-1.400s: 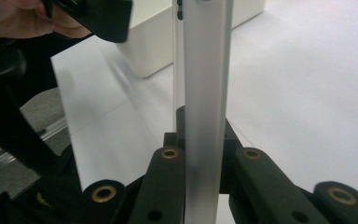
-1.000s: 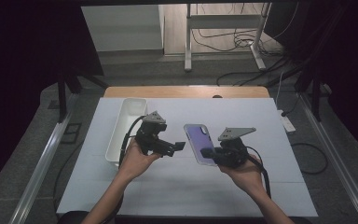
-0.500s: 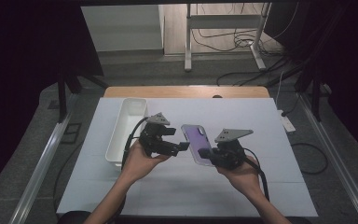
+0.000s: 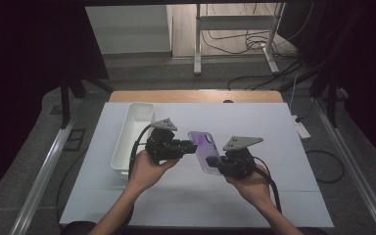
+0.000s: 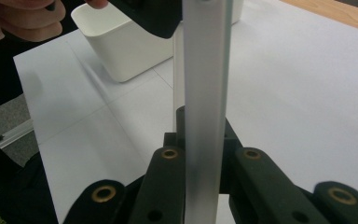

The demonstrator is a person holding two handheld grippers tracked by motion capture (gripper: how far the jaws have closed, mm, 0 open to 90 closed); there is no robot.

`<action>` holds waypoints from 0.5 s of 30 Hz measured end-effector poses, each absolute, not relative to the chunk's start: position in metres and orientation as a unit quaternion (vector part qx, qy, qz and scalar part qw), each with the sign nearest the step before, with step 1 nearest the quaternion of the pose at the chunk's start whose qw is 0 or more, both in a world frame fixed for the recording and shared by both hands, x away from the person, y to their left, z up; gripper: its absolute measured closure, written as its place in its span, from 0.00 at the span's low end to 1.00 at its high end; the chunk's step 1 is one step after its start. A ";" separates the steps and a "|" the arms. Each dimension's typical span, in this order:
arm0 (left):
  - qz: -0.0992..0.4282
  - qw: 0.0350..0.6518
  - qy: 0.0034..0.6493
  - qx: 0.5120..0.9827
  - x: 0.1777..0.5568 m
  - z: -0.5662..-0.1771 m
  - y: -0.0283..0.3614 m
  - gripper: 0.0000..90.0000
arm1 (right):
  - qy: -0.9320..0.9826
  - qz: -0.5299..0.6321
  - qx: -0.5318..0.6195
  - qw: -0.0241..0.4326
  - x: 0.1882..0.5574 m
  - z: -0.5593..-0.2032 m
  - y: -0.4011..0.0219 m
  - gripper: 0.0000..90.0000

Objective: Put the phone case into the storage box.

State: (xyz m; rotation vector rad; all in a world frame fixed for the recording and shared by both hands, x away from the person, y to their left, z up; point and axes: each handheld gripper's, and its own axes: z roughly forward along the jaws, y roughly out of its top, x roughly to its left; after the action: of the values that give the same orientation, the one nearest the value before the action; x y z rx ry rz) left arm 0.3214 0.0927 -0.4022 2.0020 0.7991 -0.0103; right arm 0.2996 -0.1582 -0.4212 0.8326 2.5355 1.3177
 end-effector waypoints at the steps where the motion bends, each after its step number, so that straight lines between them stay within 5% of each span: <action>1: -0.004 0.473 0.328 0.817 0.322 -0.402 0.093 0.86 | 0.848 0.441 0.282 0.088 0.299 -0.421 -0.157 0.95; 10: -0.045 0.490 0.356 0.795 0.324 -0.403 0.098 0.96 | 0.849 0.437 0.284 0.090 0.298 -0.422 -0.156 0.94; 15: -0.019 0.479 0.363 0.799 0.320 -0.401 0.094 0.98 | 0.856 0.430 0.273 0.087 0.297 -0.425 -0.149 0.86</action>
State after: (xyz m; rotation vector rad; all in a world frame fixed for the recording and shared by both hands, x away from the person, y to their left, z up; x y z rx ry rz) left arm 0.3204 0.0936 -0.4013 1.9491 0.8866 -0.0470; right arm 0.2967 -0.1491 -0.4252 0.8134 2.5509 1.2816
